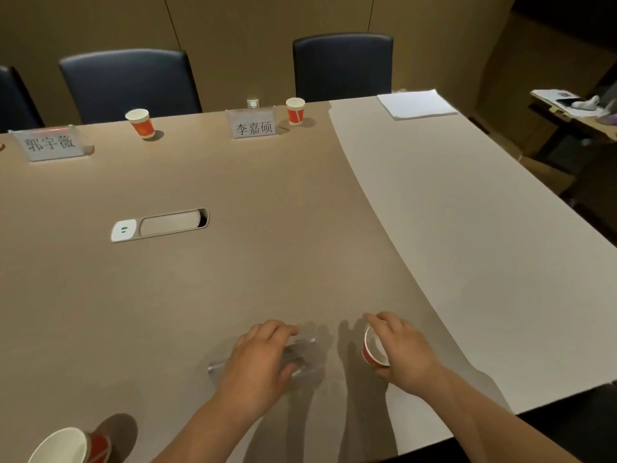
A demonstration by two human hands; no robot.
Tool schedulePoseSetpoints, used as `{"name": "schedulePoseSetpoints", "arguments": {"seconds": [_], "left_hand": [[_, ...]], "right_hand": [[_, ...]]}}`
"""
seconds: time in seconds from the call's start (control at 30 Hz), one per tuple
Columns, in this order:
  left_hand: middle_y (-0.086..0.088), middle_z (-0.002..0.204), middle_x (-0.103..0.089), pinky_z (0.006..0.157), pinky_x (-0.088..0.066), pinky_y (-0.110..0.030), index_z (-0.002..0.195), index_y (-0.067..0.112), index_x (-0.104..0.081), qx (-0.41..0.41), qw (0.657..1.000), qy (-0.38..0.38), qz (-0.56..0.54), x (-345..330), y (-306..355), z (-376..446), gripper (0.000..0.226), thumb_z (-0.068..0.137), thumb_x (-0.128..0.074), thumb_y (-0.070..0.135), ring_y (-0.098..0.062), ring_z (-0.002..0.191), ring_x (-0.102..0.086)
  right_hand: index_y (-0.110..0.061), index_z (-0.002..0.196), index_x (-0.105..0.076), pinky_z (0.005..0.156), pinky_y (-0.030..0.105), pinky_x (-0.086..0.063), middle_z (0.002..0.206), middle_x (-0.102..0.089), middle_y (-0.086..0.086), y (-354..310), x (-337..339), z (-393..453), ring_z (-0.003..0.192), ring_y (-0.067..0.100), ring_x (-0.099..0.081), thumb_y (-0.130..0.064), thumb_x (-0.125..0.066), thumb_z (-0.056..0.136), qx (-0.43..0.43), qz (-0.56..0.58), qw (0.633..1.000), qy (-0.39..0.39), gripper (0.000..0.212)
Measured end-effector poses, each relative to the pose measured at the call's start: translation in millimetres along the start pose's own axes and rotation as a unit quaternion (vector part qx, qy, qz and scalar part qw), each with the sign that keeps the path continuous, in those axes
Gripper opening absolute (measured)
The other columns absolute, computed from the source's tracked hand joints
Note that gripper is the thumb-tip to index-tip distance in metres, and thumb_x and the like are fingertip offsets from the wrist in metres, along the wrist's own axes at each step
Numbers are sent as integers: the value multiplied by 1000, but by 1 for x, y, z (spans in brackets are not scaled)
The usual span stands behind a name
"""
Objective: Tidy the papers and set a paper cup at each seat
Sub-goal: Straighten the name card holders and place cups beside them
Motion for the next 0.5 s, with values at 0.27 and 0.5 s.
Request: {"name": "schedulePoseSetpoints", "arguments": {"seconds": [0.27,0.5], "left_hand": [[8,142,-50,104,-38,-36,145,35,-34,99,978,-137,124,-45,-25,21,69,84,-66,40,-20,130,-49],[8,133,-55,97,-42,-37,133,34,-45,119,973,-132,148,-55,-28,24,49,87,-61,26,-21,123,-52]], "right_hand": [[-36,146,-21,108,41,-35,156,-22,-1,-7,11,-7,138,28,-30,-4,-63,81,118,-93,988,-21,83],[-32,148,-11,105,44,-37,155,-21,6,-1,18,11,136,31,-33,-27,-74,79,71,-107,992,-10,94]]}}
Point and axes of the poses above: each hand's wrist, its own z-axis towards the middle knuckle, its own x-axis out of the back of the hand, y = z × x, the point moved 8 cm from there along z, towards the middle knuckle
